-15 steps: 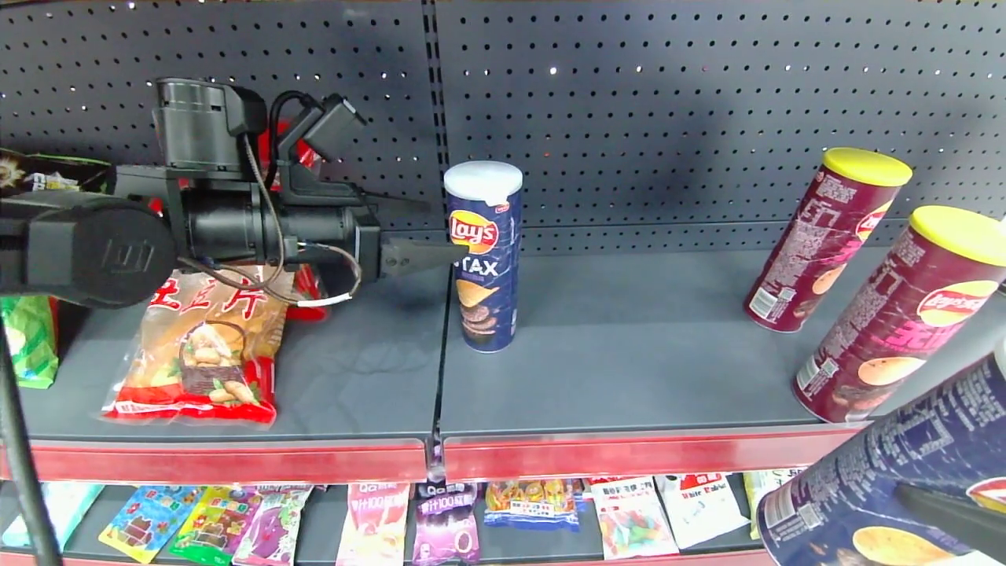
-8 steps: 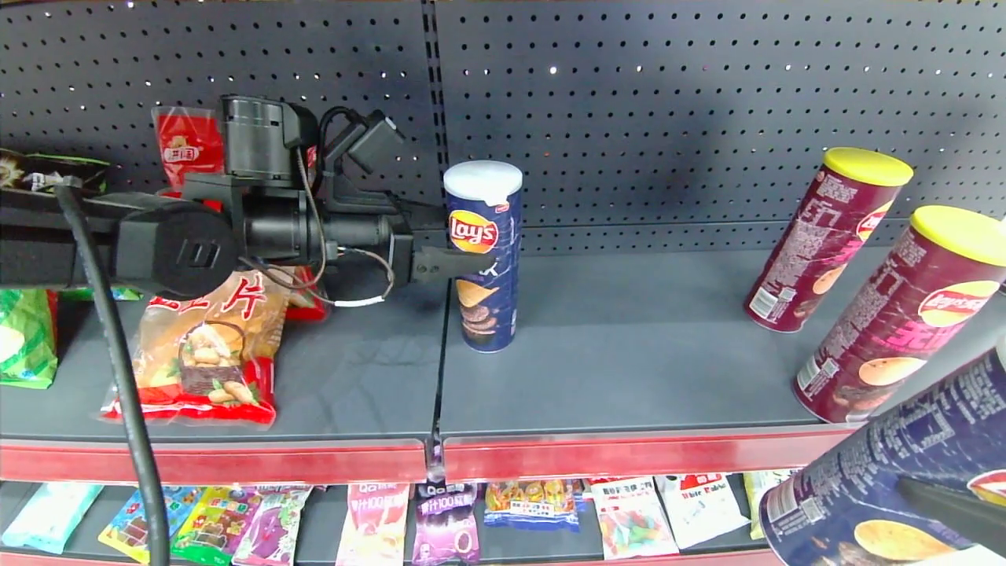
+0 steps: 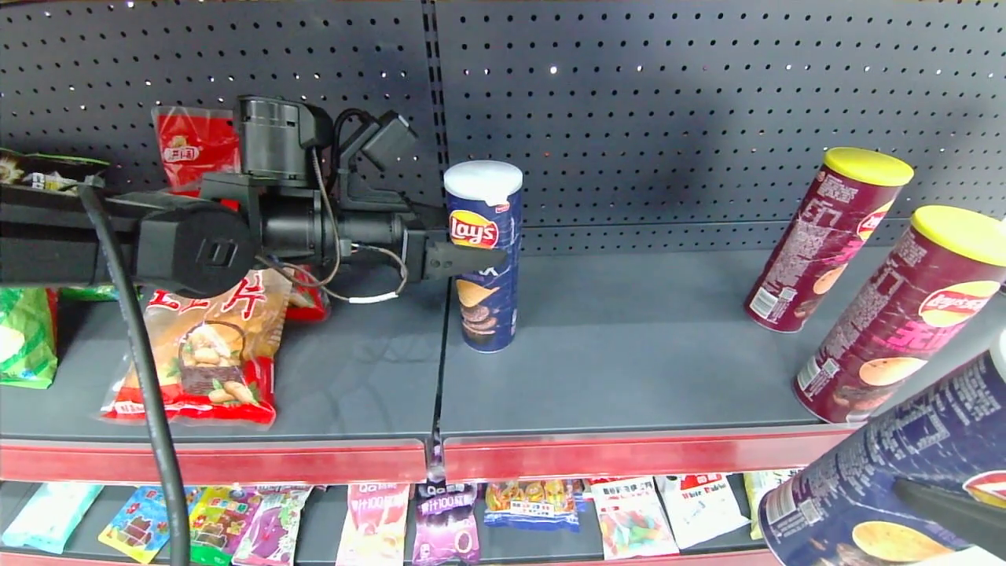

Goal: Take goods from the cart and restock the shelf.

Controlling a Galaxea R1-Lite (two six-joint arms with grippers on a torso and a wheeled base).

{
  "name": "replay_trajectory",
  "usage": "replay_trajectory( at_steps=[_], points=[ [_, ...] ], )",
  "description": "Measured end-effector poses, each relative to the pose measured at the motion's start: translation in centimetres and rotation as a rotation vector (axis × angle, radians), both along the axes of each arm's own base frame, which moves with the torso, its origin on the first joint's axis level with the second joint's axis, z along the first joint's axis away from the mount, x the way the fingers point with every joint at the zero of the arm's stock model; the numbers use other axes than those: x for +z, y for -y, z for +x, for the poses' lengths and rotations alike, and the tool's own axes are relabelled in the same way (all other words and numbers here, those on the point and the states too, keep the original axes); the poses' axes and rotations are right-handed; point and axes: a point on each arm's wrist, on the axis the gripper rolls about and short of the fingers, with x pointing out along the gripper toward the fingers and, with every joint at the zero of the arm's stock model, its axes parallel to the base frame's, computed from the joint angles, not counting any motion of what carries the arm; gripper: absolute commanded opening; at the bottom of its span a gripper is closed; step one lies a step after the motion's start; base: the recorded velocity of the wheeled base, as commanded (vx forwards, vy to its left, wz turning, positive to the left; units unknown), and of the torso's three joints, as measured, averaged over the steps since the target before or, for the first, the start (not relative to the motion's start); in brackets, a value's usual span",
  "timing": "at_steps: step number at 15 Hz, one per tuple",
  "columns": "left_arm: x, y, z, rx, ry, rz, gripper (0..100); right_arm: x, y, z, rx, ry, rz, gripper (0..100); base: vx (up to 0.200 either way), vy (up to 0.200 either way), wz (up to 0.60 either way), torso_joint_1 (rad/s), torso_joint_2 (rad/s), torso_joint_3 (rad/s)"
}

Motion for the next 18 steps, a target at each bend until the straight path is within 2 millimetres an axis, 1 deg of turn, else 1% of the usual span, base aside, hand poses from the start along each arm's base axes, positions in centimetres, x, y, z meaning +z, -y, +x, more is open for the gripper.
replay_trajectory(
  at_steps=[5,6,10,13,16,18],
  points=[
    [-0.1,1.0,0.3,-0.016,-0.016,-0.010,100,-0.1,0.0,0.0,0.000,-0.006,-0.002,0,0.000,0.000,0.00,0.000,0.00,0.000],
    [0.0,1.2,0.5,-0.017,-0.014,-0.014,0,-0.1,0.0,0.0,0.000,-0.007,-0.002,0,0.000,0.000,0.00,0.000,0.00,0.000],
    [-0.2,1.6,0.8,-0.018,-0.019,-0.014,0,-0.2,0.0,0.1,-0.006,-0.011,-0.003,0,0.000,0.000,0.00,0.000,0.00,0.000],
    [-0.3,1.6,0.6,-0.015,-0.026,-0.012,0,-0.3,0.0,0.1,-0.008,-0.014,-0.005,0,0.000,0.000,0.00,0.000,0.00,0.000],
    [0.2,1.2,-0.6,-0.012,-0.038,-0.016,0,-0.3,0.0,0.2,-0.006,-0.017,-0.006,0,0.000,0.000,0.00,0.000,0.00,0.000],
    [0.4,1.0,-2.4,-0.024,-0.067,-0.019,0,-0.3,0.0,0.2,-0.005,-0.020,-0.006,0,0.000,0.000,0.00,0.000,0.00,0.000]
  ],
)
